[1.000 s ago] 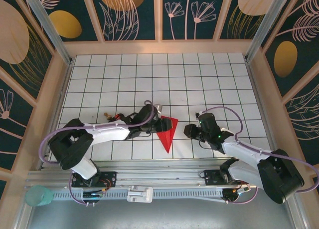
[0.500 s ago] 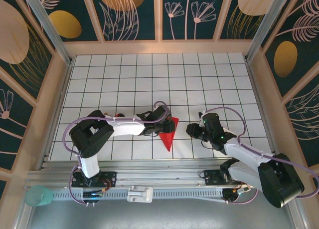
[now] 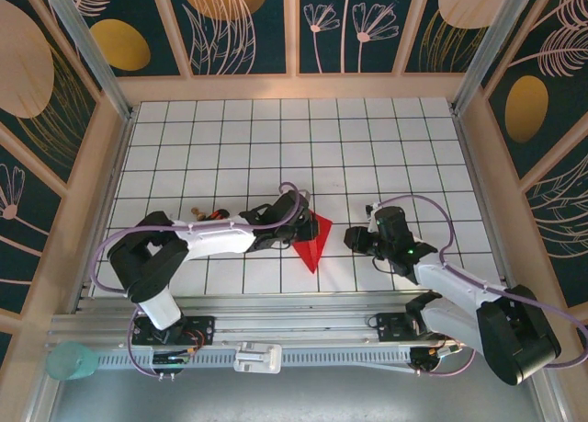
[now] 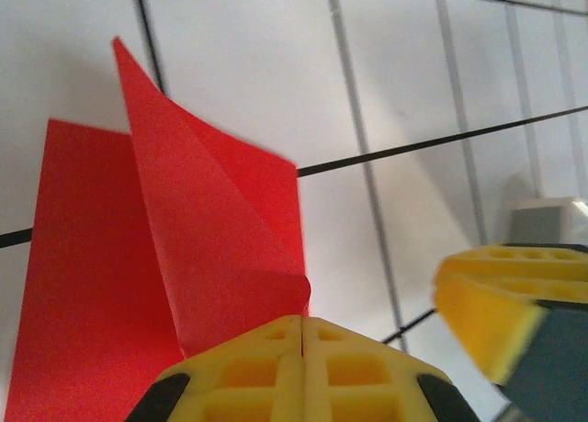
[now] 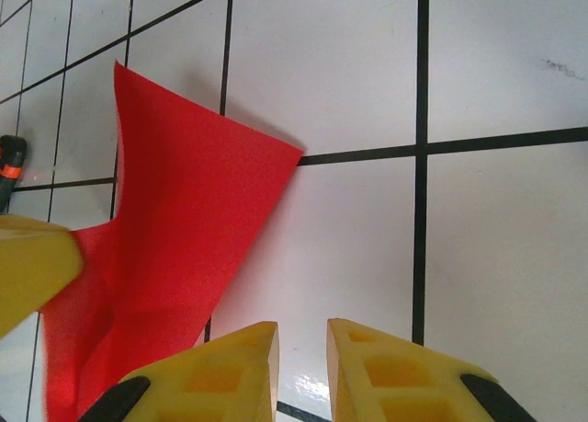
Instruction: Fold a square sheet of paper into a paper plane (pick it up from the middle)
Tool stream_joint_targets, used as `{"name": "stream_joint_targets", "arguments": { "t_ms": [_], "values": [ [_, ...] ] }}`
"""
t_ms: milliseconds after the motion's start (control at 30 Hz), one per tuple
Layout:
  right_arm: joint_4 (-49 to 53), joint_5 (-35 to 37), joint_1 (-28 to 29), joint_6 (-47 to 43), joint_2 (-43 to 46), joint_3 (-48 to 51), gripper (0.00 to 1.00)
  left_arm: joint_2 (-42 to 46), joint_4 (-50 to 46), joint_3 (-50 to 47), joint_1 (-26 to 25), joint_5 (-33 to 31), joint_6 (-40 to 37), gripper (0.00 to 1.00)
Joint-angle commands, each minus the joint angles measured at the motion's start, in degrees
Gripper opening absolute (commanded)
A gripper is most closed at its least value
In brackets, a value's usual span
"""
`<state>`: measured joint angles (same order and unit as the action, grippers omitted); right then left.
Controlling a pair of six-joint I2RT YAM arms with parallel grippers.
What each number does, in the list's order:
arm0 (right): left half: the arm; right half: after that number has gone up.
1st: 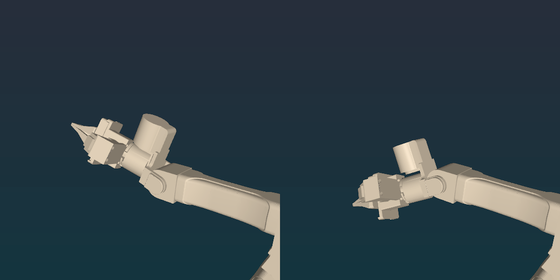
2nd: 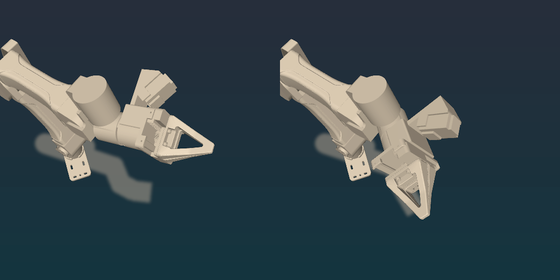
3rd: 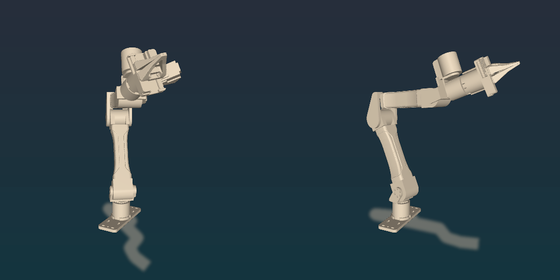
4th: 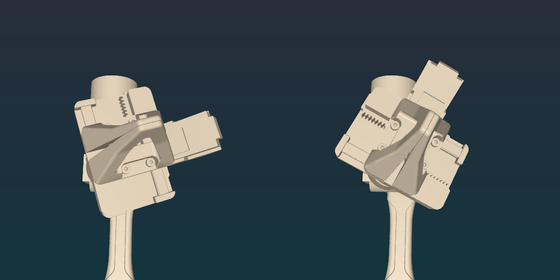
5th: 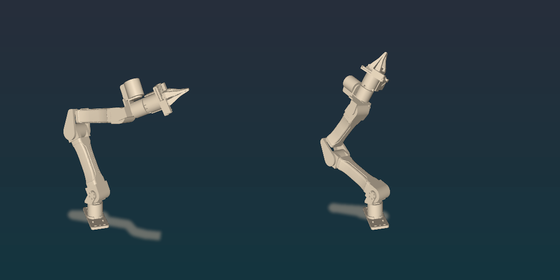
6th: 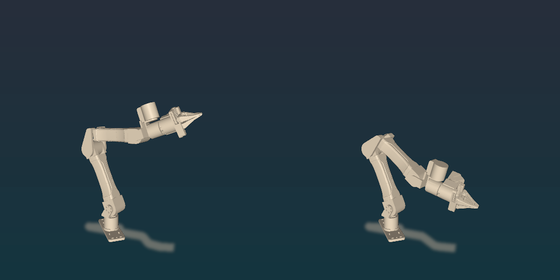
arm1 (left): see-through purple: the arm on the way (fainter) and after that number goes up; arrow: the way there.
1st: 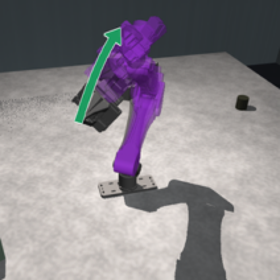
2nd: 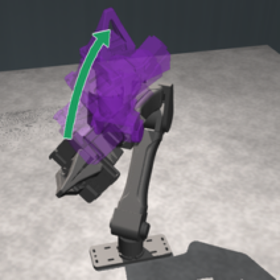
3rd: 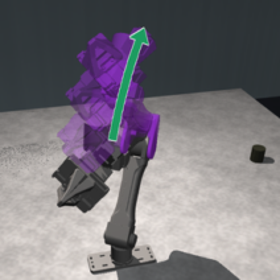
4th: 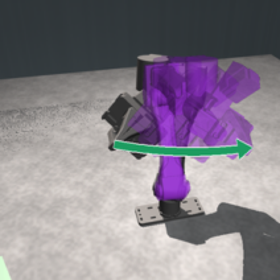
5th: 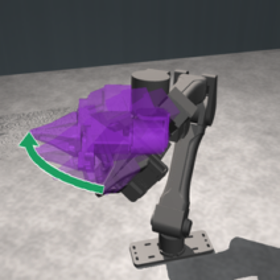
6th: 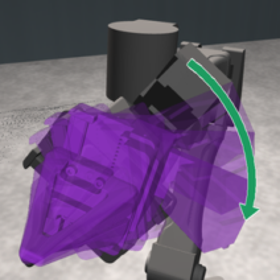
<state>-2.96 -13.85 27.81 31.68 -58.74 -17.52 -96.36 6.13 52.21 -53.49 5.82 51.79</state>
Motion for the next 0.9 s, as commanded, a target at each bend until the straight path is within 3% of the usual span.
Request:
{"name": "stream_joint_targets", "arguments": {
  "t_ms": [0, 133, 233, 333, 467, 533, 700, 867],
  "values": [
    [3.4, 3.3, -0.4, -2.3, 1.7, -2.8, 0.21, 3.2, 9.0, -3.3, 0.7, 6.4, 2.1, 0.03],
    [7.7, 6.3, -1.2, -3.2, 3.1, -5.2, 0.23, 6.6, 27.0, -10.2, 3.7, 14.2, 8.1, 0.06],
    [10.9, 8.0, -2.2, -3.1, 4.2, -6.8, 0.24, 9.8, 39.1, -15.5, 6.3, 16.0, 11.1, 0.06],
    [11.4, 6.8, -2.4, -3.4, 4.9, -7.4, 0.25, 10.7, 46.0, -19.3, 8.6, 17.0, 13.8, 0.07],
    [4.9, -2.7, -2.3, -0.9, 5.1, -5.7, 0.32, 9.8, 50.3, -21.0, 9.2, 18.2, 15.3, 0.07],
    [0.2, -5.7, -2.0, 1.1, 4.7, -4.5, 0.36, 8.3, 56.9, -22.6, 9.3, 19.0, 18.0, 0.07],
    [0.7, -2.4, -1.0, 1.0, 0.6, -5.8, 0.37, 2.9, 67.1, -24.6, 9.4, 19.9, 22.5, 0.09],
    [-6.6, -3.8, -0.5, 4.0, -3.4, -4.1, 0.36, -1.5, 71.6, -26.3, 9.4, 20.0, 22.8, 0.12]
  ]
}}
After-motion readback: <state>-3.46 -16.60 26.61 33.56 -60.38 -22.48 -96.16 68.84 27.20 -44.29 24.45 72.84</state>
